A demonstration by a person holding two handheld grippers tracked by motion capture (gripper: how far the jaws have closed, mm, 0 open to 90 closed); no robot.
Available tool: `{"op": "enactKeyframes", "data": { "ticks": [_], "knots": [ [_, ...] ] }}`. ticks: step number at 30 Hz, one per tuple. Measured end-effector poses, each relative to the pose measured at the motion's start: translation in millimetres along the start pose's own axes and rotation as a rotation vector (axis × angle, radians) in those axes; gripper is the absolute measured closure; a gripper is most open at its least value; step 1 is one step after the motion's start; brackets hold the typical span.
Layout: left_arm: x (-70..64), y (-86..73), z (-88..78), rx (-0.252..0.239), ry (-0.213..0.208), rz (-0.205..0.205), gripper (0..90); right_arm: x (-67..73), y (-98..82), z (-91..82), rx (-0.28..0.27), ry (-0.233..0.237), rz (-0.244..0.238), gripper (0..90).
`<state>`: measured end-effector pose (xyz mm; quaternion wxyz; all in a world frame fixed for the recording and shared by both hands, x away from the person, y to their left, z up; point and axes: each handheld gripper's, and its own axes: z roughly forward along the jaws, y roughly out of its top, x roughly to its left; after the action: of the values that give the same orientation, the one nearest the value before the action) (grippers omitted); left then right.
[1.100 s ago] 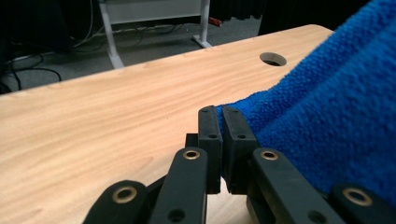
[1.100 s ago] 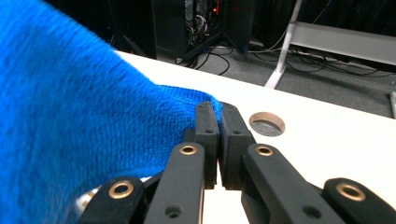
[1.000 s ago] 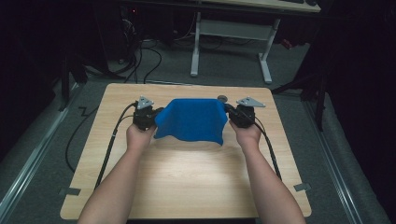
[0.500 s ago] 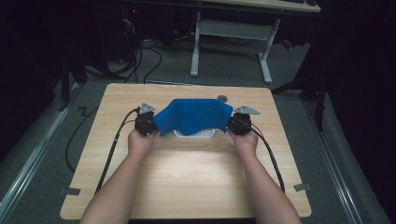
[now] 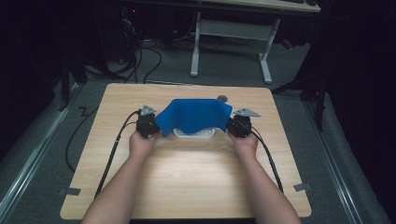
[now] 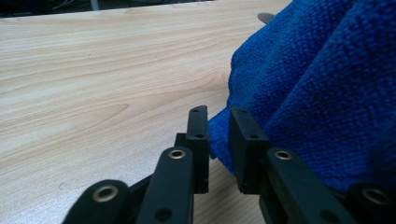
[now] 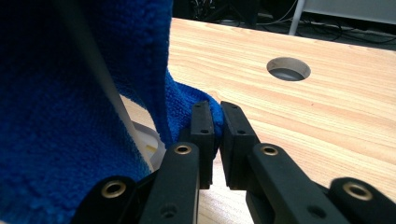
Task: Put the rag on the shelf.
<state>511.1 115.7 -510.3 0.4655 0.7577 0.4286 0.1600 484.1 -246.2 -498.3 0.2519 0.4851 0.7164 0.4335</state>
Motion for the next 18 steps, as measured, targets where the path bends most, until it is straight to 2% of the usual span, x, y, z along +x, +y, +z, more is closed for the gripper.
{"op": "enactKeyframes", "data": {
  "ticks": [6,8,13,14,18],
  "knots": [
    [1.1,-0.3,-3.3,-0.005,0.033,0.001,64.6,-0.2,-0.2,-0.2,0.009,-0.004,-0.005,79.0],
    [3.2,-0.4,-6.6,-0.007,0.051,0.002,61.8,-0.8,0.2,-1.1,0.018,-0.012,-0.006,73.7],
    [5.6,-0.9,-11.8,-0.01,0.067,-0.004,56.9,-3.2,1.2,-3.3,0.025,-0.015,0.006,68.2],
    [6.1,-1.1,-13.2,-0.009,0.068,-0.005,56.1,-4.0,2.0,-5.0,0.032,-0.02,0.011,64.4],
    [7.9,-1.4,-22.0,-0.011,0.09,0.01,53.3,-5.1,4.8,-10.2,0.033,-0.037,0.004,59.9]
  ]
}}
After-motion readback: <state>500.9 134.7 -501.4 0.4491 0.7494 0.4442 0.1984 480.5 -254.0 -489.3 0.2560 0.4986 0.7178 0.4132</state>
